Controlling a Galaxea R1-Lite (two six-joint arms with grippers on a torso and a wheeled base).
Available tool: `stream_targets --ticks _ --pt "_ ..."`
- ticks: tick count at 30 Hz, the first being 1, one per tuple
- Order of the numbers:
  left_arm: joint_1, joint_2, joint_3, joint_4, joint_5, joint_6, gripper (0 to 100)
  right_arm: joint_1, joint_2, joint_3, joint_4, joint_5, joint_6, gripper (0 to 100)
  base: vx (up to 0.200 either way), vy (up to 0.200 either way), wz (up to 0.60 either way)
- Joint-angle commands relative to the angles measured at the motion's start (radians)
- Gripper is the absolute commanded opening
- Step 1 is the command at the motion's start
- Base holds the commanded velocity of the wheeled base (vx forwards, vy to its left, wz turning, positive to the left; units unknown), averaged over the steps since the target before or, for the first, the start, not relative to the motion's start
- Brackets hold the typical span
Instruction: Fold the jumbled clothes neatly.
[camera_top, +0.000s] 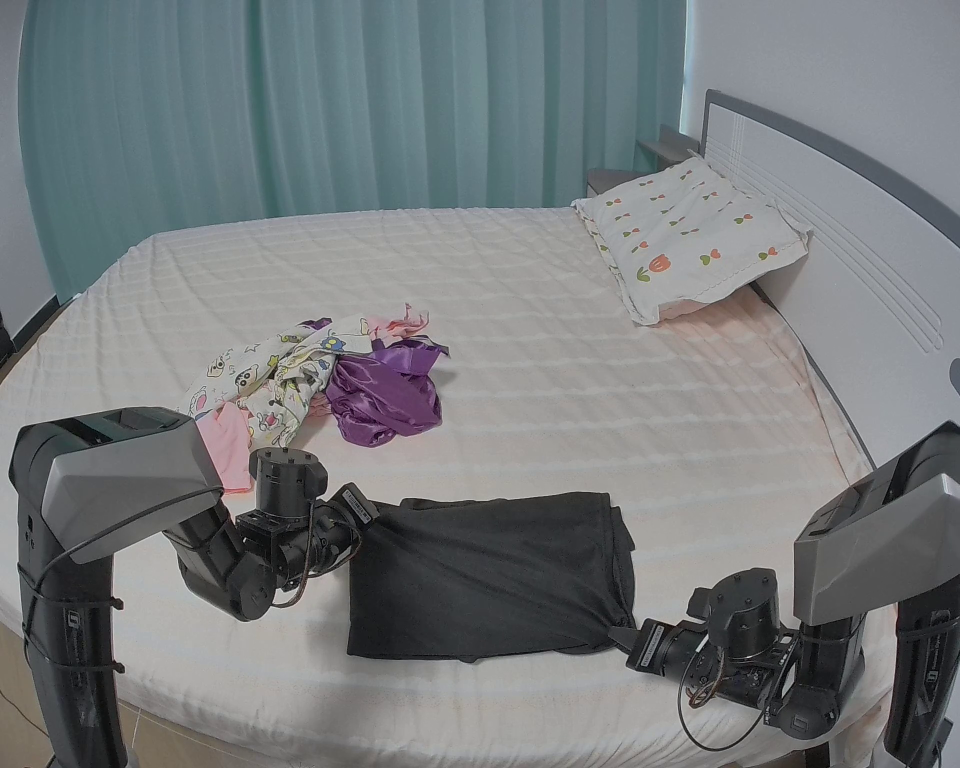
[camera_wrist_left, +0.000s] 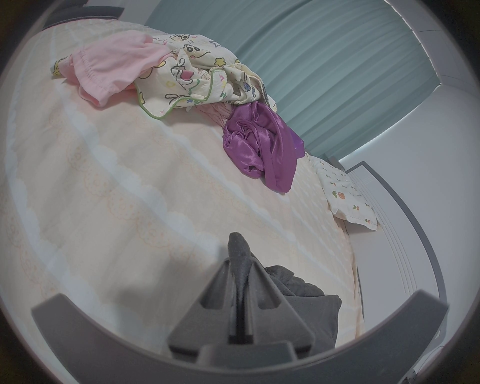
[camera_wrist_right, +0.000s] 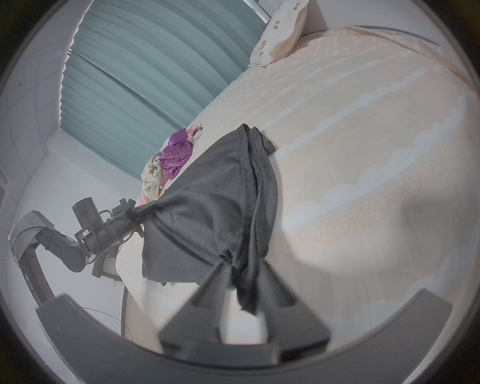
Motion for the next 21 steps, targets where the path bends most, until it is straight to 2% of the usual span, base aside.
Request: stream_targets --ticks 1,9,13,21 --pt "0.000 -0.002 0.003 0.000 0.001 0.000 0 0.000 0.002 0.005 -0.010 -0.003 -0.002 0 0.000 0.000 0.00" --pt "0.003 -0.002 0.003 0.000 0.001 0.000 0 -0.015 -0.067 0.052 -0.011 -0.021 -0.017 0 0.000 0.000 0.00" --pt "0.017 -0.002 0.003 0.004 0.003 0.000 0 -0.020 -0.136 0.095 -0.010 -0.020 -0.077 0 0.000 0.000 0.00" --pt "0.025 0.001 0.005 0.010 -0.002 0.000 0 -0.017 -0.077 0.114 -0.010 -0.009 -0.092 0 0.000 0.000 0.00"
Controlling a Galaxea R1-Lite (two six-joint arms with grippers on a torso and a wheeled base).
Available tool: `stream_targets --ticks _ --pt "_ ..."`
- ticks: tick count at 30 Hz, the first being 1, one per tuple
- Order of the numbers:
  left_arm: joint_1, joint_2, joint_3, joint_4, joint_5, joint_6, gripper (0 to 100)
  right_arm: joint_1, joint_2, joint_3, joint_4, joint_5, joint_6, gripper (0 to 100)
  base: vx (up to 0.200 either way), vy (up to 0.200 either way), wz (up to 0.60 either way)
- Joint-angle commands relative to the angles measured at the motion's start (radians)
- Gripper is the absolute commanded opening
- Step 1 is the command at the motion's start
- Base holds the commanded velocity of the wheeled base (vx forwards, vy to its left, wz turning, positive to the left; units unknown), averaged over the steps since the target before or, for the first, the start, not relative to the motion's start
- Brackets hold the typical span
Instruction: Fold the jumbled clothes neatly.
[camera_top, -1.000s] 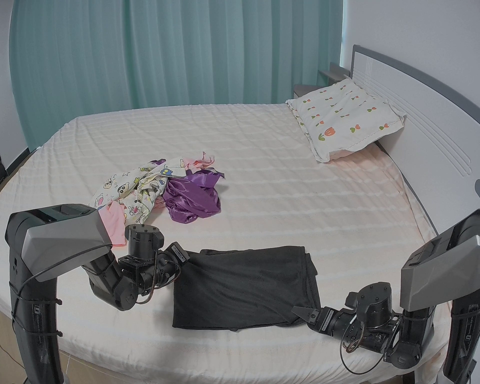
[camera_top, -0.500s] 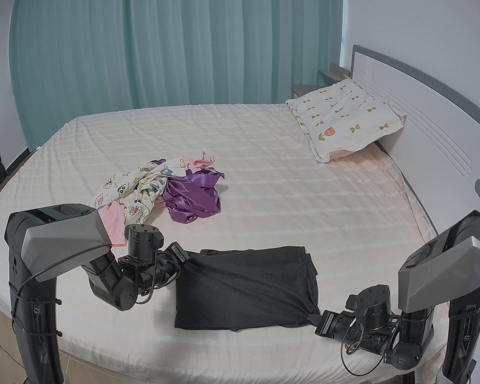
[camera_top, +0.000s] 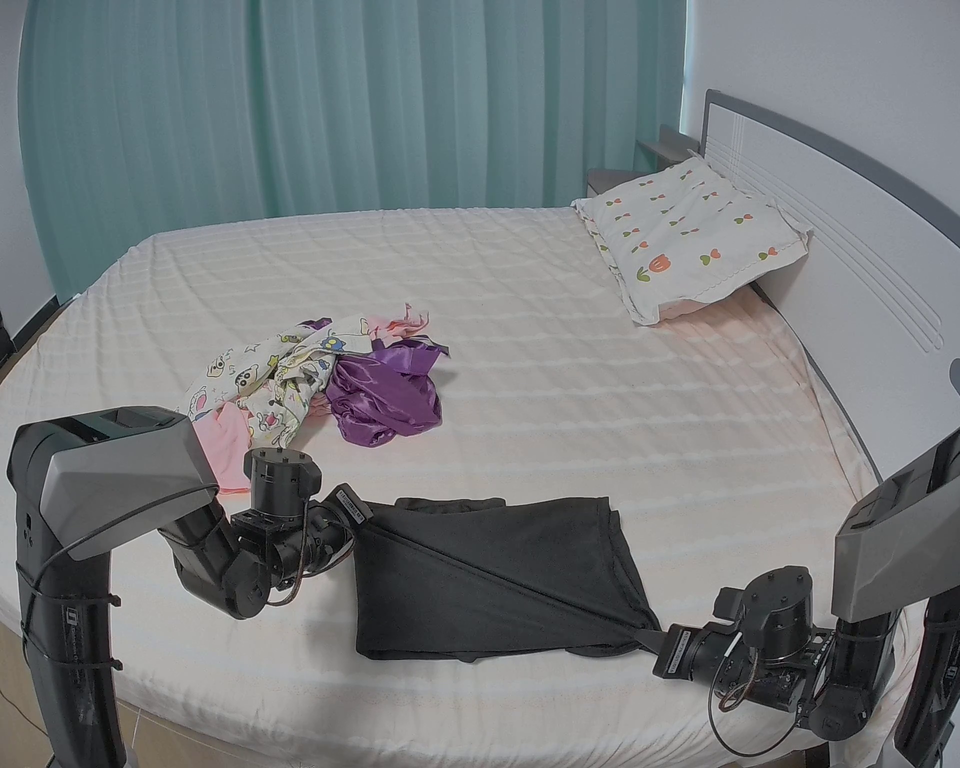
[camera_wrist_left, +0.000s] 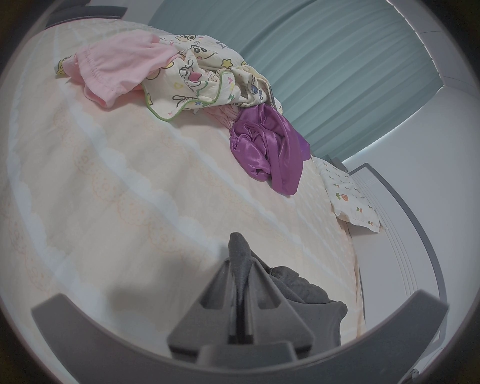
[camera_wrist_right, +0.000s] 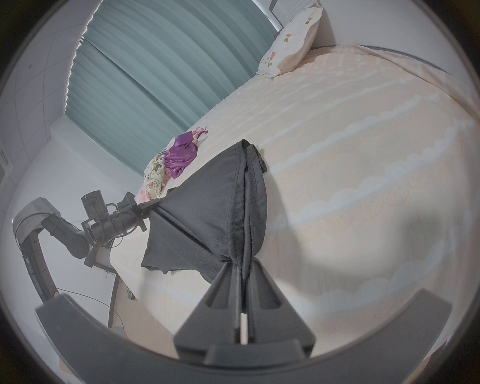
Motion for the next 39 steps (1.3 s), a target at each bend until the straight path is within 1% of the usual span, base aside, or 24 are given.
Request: stream_targets --ticks 1,2,3,4,8,13,14,15,17,18,19,20,22,23,24,27,28,31,32,34,35,36,39 --pt "0.000 0.001 0.004 0.002 -0.009 0.000 0 0.004 0.056 -0.008 -0.010 0.003 -0.001 0 0.000 0.000 0.00" --pt "0.000 -0.001 0.008 0.000 -0.011 0.000 100 0.004 0.070 -0.016 -0.010 0.006 -0.001 0 0.000 0.000 0.00" --pt "0.000 -0.002 0.010 0.000 -0.012 0.000 100 0.004 0.079 -0.022 -0.010 0.009 -0.001 0 0.000 0.000 0.00" --pt "-0.003 -0.002 0.010 0.000 -0.020 0.000 100 0.004 0.089 -0.037 -0.010 0.014 -0.001 100 0.000 0.000 0.00" --pt "-0.006 -0.004 0.010 -0.001 -0.039 -0.002 100 -0.001 0.095 -0.062 -0.010 0.022 0.002 100 0.000 0.000 0.00" --pt "-0.008 -0.028 0.045 -0.006 -0.043 -0.002 100 -0.054 0.029 -0.077 -0.010 0.026 -0.001 100 0.000 0.000 0.00" --pt "-0.008 -0.028 0.045 -0.006 -0.043 -0.002 100 -0.054 0.029 -0.077 -0.010 0.026 -0.001 100 0.000 0.000 0.00" --pt "-0.008 -0.070 0.094 -0.008 -0.049 -0.002 100 -0.088 0.001 -0.074 -0.010 0.025 -0.001 100 0.000 0.000 0.00" --pt "-0.008 -0.116 0.159 -0.017 -0.089 0.001 100 -0.133 -0.023 -0.082 -0.010 0.025 -0.001 100 0.000 0.000 0.00" --pt "-0.009 -0.139 0.196 -0.020 -0.129 0.006 100 -0.159 -0.033 -0.090 -0.010 0.028 -0.003 100 0.000 0.000 0.00" --pt "-0.009 -0.139 0.196 -0.020 -0.129 0.006 100 -0.159 -0.033 -0.090 -0.010 0.028 -0.003 100 0.000 0.000 0.00" --pt "-0.014 -0.174 0.268 -0.028 -0.224 0.017 100 -0.192 -0.030 -0.137 0.001 0.040 -0.006 100 0.000 0.000 0.00" --pt "-0.022 -0.186 0.312 -0.032 -0.298 0.060 100 -0.209 -0.020 -0.182 0.015 0.045 -0.008 100 0.000 0.000 0.00" --pt "-0.022 -0.186 0.312 -0.032 -0.298 0.060 100 -0.209 -0.020 -0.182 0.015 0.045 -0.008 100 0.000 0.000 0.00" --pt "-0.023 -0.185 0.344 -0.026 -0.325 0.143 100 -0.219 -0.010 -0.237 0.063 0.055 -0.008 100 0.000 0.000 0.00" --pt "-0.037 -0.172 0.374 -0.021 -0.327 0.235 100 -0.232 -0.002 -0.330 0.161 0.072 -0.008 100 0.000 0.000 0.00" --pt "-0.045 -0.169 0.381 -0.023 -0.327 0.245 100 -0.242 0.001 -0.367 0.195 0.075 -0.008 100 0.000 0.000 0.00" --pt "-0.057 -0.168 0.389 -0.023 -0.327 0.250 100 -0.261 0.026 -0.462 0.273 0.091 -0.008 100 0.000 0.000 0.00" --pt "-0.057 -0.168 0.389 -0.021 -0.327 0.250 100 -0.263 0.027 -0.467 0.276 0.091 -0.008 100 0.000 0.000 0.00" --pt "-0.065 -0.169 0.395 -0.021 -0.327 0.250 100 -0.278 0.049 -0.536 0.334 0.120 -0.009 100 0.000 0.000 0.00" --pt "-0.065 -0.169 0.397 -0.021 -0.327 0.250 100 -0.278 0.050 -0.539 0.337 0.123 -0.009 100 0.000 0.000 0.00" --pt "-0.077 -0.175 0.409 -0.021 -0.327 0.250 100 -0.286 0.067 -0.577 0.365 0.152 -0.009 100 0.000 0.000 0.00" --pt "-0.098 -0.197 0.423 -0.020 -0.327 0.250 100 -0.286 0.095 -0.617 0.383 0.174 -0.009 100 0.000 0.000 0.00"
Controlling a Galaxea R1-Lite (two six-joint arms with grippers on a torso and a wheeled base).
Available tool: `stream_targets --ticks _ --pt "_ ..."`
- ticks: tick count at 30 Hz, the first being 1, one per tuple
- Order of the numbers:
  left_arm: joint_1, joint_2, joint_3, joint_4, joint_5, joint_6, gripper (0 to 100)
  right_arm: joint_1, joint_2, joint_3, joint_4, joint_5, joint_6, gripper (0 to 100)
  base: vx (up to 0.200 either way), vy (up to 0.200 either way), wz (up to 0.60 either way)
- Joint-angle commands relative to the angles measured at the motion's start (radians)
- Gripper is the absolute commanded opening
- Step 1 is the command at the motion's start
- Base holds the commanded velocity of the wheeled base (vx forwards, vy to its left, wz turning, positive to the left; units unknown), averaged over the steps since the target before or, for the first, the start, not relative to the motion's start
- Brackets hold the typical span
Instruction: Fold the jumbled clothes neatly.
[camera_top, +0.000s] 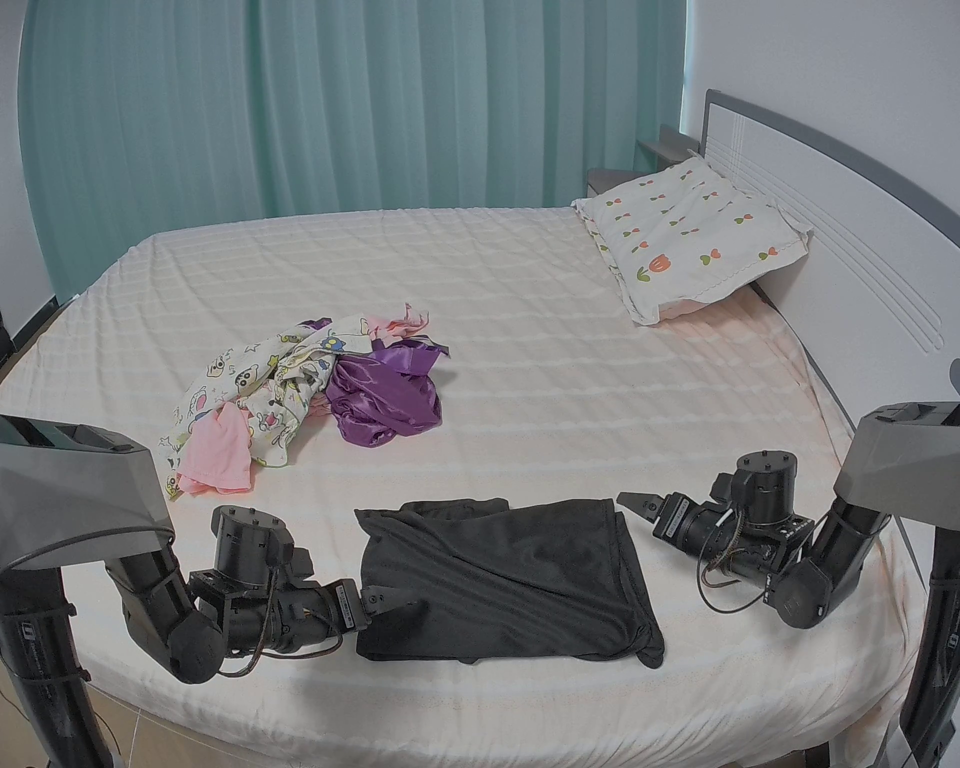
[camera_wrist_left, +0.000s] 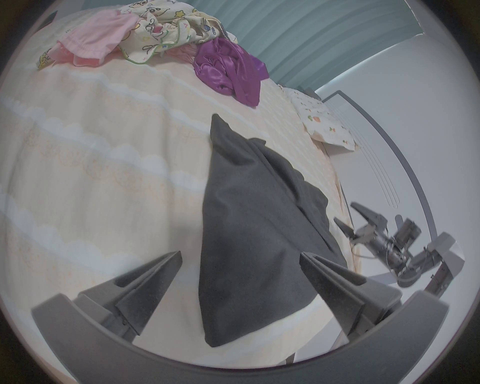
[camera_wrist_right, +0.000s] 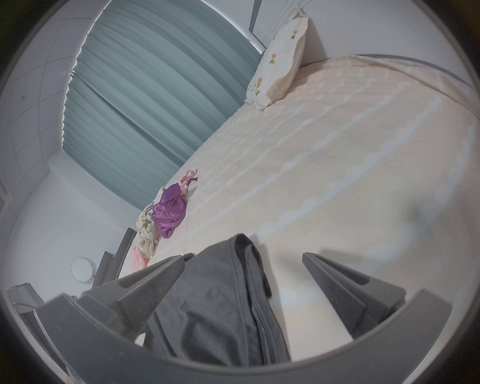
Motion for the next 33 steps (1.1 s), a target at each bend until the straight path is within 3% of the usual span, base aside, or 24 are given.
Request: stream_targets --ticks 1,6,16,17,24,25,33 --pt "-0.037 -0.028 0.034 0.002 -0.004 0.008 100 -0.024 0.065 -0.097 0.043 0.037 -0.001 100 0.000 0.000 0.00" --pt "-0.090 -0.049 0.051 0.005 -0.001 0.005 100 -0.022 0.117 -0.173 0.079 0.039 -0.001 100 0.000 0.000 0.00" --pt "-0.093 -0.045 0.062 0.005 0.002 0.012 100 -0.022 0.154 -0.224 0.078 0.042 0.001 100 0.000 0.000 0.00" --pt "-0.095 -0.045 0.063 0.005 0.002 0.012 0 -0.022 0.157 -0.225 0.078 0.042 0.001 100 0.000 0.000 0.00" --pt "-0.093 -0.042 0.062 0.005 0.002 0.012 0 -0.015 0.198 -0.267 0.086 0.057 -0.001 100 0.000 0.000 0.00" --pt "-0.093 -0.042 0.063 0.005 0.002 0.012 0 -0.012 0.200 -0.262 0.084 0.056 -0.001 0 0.000 0.000 0.00" --pt "-0.093 -0.045 0.062 0.025 0.002 0.012 0 -0.029 0.203 -0.290 0.079 0.056 0.001 0 0.000 0.000 0.00"
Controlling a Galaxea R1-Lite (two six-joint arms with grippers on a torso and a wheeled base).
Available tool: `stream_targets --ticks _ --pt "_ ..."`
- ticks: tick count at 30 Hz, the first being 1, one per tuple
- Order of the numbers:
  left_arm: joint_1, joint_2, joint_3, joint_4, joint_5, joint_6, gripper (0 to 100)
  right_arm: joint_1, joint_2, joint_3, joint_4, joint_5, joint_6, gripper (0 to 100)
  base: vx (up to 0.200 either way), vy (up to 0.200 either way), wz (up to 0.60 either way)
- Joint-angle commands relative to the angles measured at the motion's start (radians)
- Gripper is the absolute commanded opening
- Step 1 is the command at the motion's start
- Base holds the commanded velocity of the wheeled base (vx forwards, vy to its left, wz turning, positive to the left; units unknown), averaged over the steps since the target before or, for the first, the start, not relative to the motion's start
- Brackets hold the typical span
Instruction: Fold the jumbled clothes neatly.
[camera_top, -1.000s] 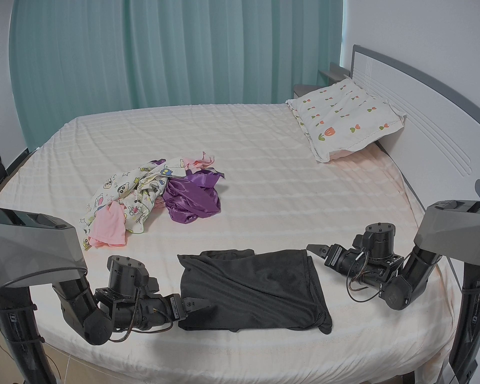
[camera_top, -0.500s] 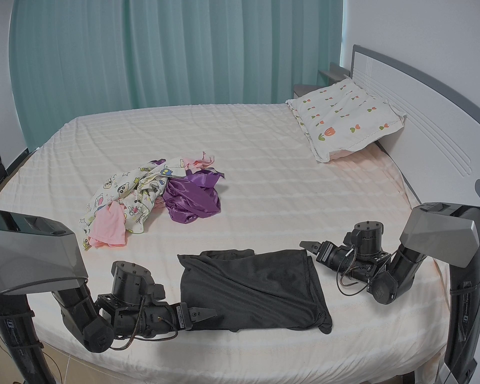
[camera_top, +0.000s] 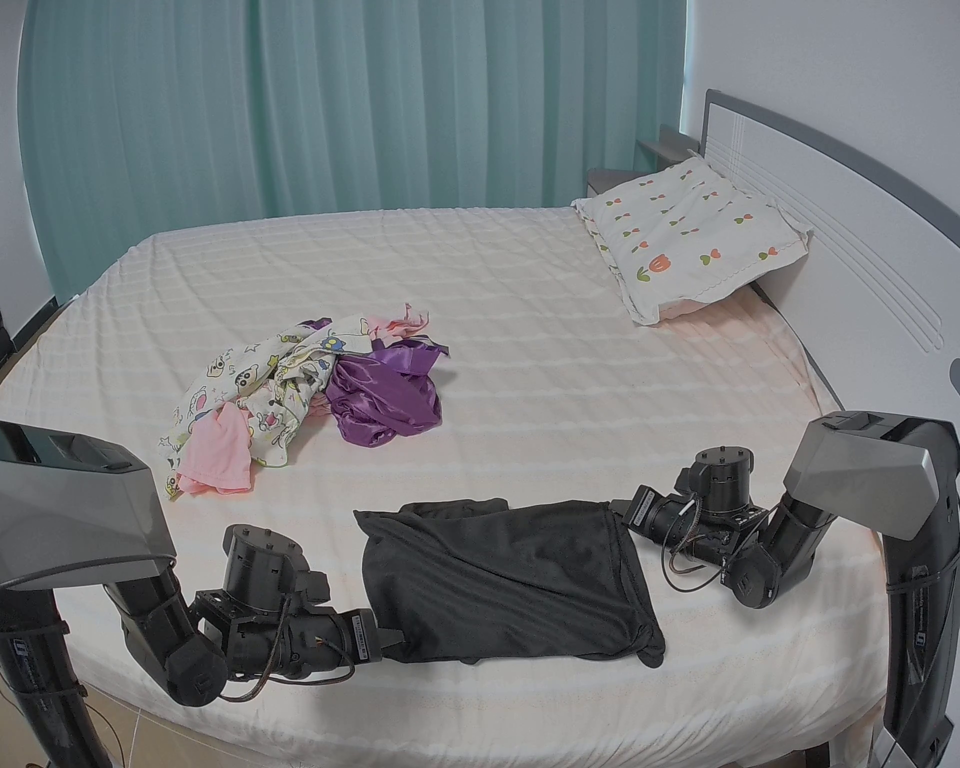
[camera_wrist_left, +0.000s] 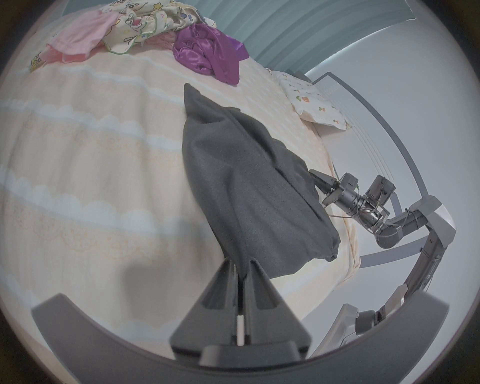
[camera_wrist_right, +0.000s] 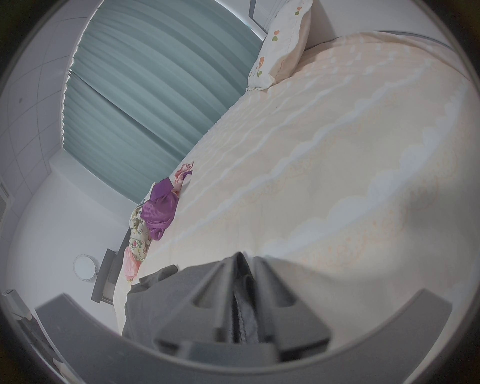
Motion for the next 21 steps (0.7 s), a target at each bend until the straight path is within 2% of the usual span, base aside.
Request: stream_targets --ticks 1,5,18,19,21 --pt "0.001 -0.001 -0.001 0.013 0.000 0.001 0 -0.014 0.007 -0.016 -0.008 0.000 0.001 0 0.000 0.000 0.00" --pt "0.001 -0.005 -0.012 0.054 0.000 0.001 0 -0.023 0.001 -0.027 -0.022 -0.001 0.005 0 0.000 0.000 0.00" --pt "0.010 0.001 -0.012 0.058 0.000 0.016 0 -0.032 -0.005 -0.010 -0.058 0.000 0.001 0 0.000 0.000 0.00" --pt "0.010 0.001 -0.012 0.058 0.000 0.016 0 -0.031 -0.006 -0.005 -0.058 0.003 0.001 100 0.000 0.000 0.00" --pt "0.010 0.001 -0.012 0.058 0.000 0.016 0 -0.027 -0.008 0.004 -0.064 0.005 0.001 100 0.000 0.000 0.00"
